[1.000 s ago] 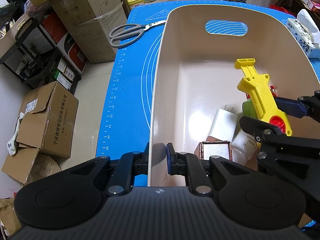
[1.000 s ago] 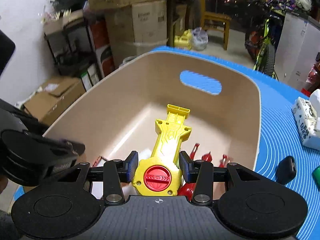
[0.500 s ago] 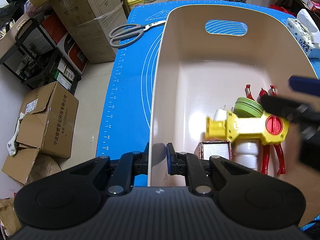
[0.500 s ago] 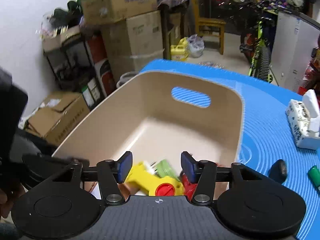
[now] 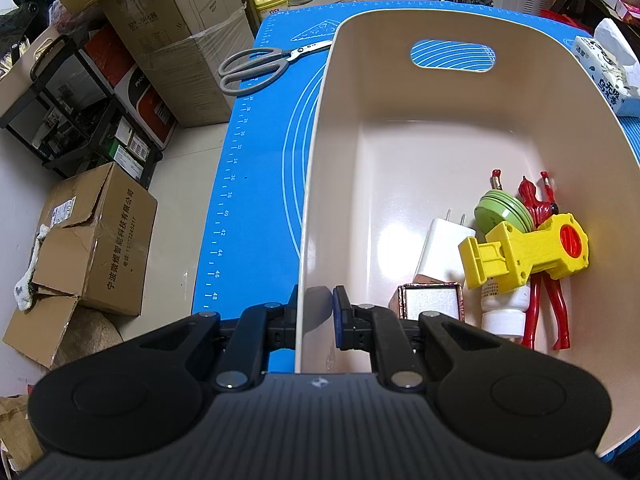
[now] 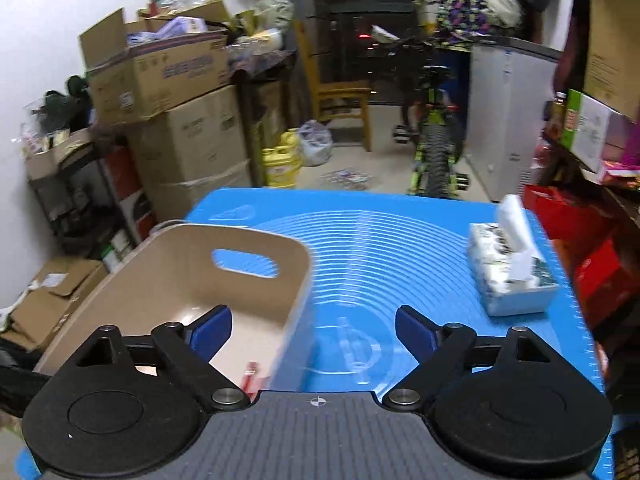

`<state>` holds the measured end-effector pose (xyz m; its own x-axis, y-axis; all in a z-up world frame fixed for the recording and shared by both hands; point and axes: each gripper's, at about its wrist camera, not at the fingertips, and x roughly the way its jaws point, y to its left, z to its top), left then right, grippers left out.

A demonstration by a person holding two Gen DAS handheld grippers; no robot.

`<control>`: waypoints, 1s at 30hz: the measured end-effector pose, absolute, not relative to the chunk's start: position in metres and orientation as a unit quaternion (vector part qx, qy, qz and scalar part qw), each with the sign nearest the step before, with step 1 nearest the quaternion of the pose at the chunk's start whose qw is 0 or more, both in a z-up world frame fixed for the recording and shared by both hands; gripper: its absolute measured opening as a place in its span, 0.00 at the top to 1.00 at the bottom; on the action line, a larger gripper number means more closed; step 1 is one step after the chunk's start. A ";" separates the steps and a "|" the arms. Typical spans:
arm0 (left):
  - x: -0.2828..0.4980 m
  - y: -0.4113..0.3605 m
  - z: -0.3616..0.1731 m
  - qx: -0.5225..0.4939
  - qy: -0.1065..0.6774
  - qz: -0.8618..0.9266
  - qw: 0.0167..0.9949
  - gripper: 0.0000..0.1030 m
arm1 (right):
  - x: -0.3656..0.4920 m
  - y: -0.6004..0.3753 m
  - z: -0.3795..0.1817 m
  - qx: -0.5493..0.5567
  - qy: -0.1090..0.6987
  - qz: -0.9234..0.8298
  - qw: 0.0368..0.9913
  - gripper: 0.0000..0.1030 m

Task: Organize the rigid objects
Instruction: 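Move the right tool to the black earbud case and grasp it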

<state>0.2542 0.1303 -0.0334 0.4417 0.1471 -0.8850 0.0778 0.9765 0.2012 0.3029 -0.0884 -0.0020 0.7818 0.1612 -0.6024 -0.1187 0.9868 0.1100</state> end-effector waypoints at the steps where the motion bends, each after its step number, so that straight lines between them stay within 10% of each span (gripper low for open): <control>1: 0.254 0.131 -0.033 0.106 0.528 0.021 0.842 0.84 | 0.305 -0.093 -0.005 0.035 0.323 0.069 0.943 0.12; 30: 0.253 0.132 -0.035 0.108 0.527 0.023 0.843 0.84 | 0.358 -0.164 -0.118 0.069 0.407 -0.018 0.911 0.18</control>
<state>0.2527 0.1320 -0.0345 0.4435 0.1522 -0.8833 0.0758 0.9756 0.2062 0.3583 -0.1639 -0.1183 0.6683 0.0232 -0.7435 0.0883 0.9900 0.1103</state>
